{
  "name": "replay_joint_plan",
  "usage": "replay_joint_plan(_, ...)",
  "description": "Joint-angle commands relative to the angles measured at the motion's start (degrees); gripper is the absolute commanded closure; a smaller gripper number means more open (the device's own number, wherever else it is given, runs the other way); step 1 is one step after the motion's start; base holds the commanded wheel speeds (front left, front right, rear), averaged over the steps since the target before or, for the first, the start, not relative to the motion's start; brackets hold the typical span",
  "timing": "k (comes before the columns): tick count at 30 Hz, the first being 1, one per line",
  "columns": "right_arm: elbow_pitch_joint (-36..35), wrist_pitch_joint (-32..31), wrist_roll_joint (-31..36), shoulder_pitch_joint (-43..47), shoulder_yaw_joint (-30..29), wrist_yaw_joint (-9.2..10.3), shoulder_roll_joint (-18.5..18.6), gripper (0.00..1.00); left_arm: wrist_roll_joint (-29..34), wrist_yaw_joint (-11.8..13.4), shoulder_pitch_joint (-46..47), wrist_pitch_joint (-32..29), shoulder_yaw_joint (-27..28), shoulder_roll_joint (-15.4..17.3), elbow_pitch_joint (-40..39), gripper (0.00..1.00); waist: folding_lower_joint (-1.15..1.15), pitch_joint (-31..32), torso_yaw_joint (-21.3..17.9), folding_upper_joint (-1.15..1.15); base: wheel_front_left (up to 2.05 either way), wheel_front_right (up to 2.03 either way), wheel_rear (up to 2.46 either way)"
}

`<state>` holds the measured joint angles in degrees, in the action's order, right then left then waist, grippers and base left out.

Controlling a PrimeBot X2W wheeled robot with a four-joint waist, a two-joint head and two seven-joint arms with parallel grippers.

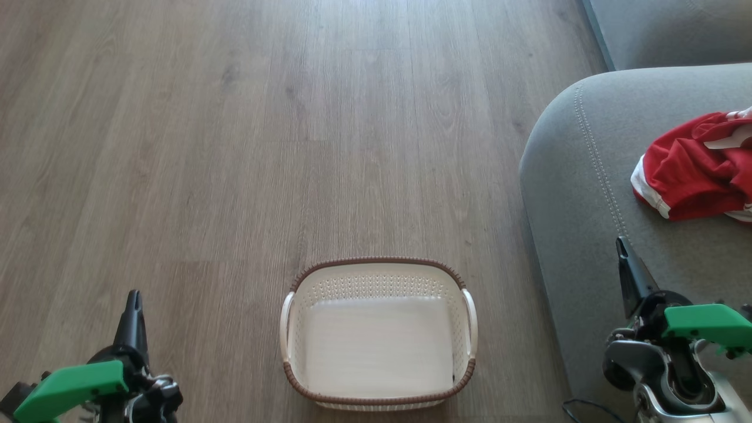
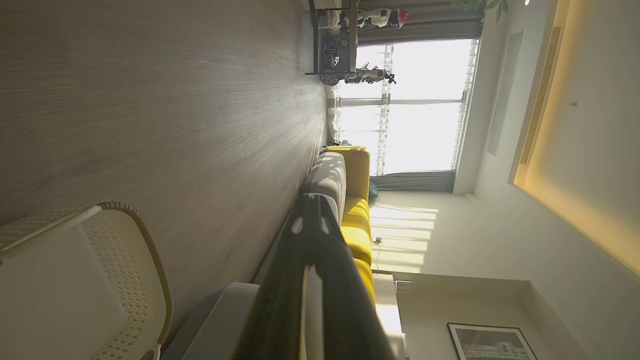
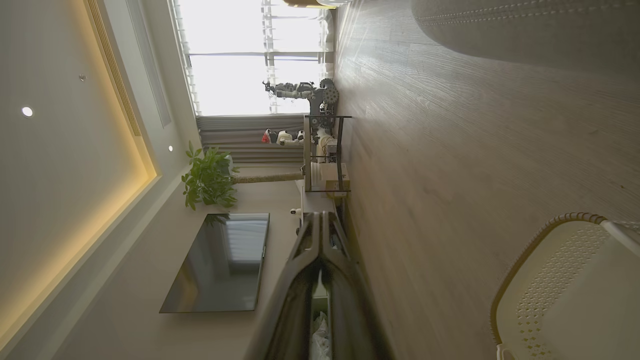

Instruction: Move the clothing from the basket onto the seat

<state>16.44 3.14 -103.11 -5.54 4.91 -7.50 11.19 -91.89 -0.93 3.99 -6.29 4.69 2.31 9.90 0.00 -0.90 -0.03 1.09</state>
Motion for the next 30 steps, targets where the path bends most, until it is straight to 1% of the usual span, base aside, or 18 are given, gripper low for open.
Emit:
replay_joint_plan(1,-2.3,0.4,-0.4,-2.5,1.3,0.01,1.5,1.0,-0.2,0.1,2.3,-0.1,2.0,0.6,-2.3,1.0,0.0,0.0,0.0,0.0,0.0,0.0,0.0)
replay_joint_plan(30,-3.7,4.3,-4.6,-2.6,6.1,0.01,5.2,1.0,-0.2,0.1,2.3,-0.1,2.0,0.6,-2.3,1.0,0.0,0.0,0.0,0.0,0.0,0.0,0.0)
